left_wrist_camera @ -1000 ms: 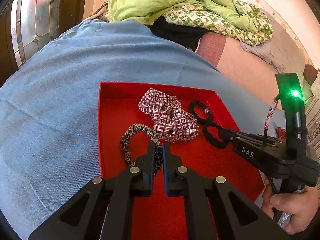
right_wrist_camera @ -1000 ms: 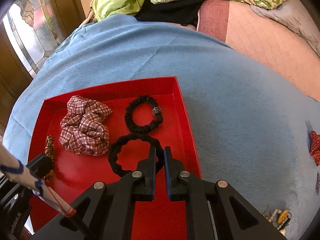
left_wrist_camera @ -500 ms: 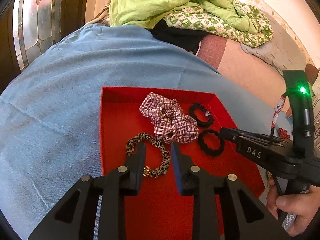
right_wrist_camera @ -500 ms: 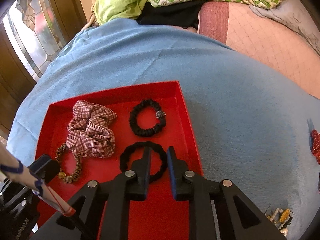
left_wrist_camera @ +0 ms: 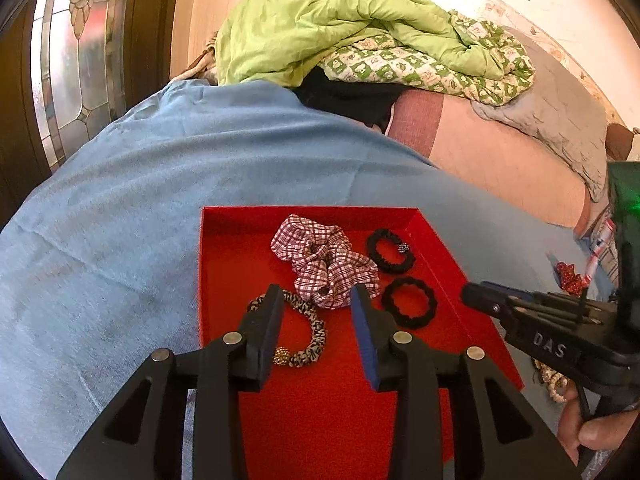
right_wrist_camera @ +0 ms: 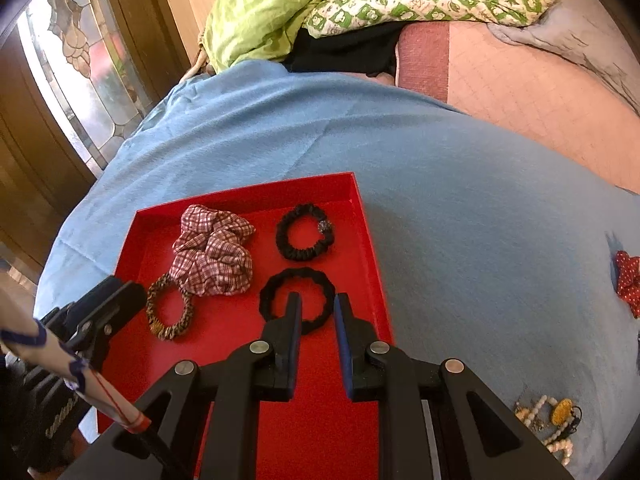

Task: Organize jewelry
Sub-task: 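Withdraw both tools from the tray toward the remaining jewelry, then grasp the pearl necklace with the right tool and lift it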

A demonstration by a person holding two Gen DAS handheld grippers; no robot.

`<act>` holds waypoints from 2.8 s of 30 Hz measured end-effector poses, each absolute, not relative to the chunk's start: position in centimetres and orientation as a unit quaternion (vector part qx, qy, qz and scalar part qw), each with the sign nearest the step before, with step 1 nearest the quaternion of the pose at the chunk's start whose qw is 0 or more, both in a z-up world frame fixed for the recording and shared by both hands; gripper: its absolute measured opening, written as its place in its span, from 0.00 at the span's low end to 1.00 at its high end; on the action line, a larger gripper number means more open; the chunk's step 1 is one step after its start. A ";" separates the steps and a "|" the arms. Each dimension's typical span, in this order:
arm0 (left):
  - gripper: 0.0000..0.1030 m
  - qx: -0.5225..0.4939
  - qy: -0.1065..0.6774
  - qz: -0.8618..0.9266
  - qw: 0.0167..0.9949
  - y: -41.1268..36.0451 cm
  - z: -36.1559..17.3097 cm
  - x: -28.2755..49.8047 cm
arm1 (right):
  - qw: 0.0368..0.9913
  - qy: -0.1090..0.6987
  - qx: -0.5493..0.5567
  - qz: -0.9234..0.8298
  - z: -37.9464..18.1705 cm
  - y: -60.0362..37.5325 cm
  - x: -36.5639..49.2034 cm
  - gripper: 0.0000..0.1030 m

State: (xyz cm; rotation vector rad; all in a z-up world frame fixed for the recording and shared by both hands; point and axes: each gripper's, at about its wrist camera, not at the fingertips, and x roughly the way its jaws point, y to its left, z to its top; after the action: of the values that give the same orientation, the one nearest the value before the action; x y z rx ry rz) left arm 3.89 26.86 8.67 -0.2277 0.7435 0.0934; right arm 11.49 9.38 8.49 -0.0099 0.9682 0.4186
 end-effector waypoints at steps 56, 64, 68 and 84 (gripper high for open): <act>0.38 0.053 0.394 -0.146 0.906 5.8 6.4 -1.6 | 0.837 0.501 0.203 0.083 2.6 -18.7 2.3 0.27; 0.38 0.052 0.400 -0.159 0.901 5.5 6.2 -1.3 | 0.857 0.506 0.070 0.069 2.2 -15.2 4.0 0.11; 0.38 0.054 0.403 -0.165 0.899 5.2 6.0 -1.3 | 0.866 0.476 0.128 0.083 3.7 -17.1 3.0 0.10; 0.38 0.036 0.421 -0.205 0.883 1.0 4.8 0.6 | 0.906 0.352 0.215 0.100 8.4 -21.9 -0.5 0.10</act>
State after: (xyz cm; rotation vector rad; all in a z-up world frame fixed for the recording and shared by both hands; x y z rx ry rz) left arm 0.57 1.04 4.77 0.0756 0.8759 -0.4264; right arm -0.47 -21.93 8.39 0.4441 0.7262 0.2072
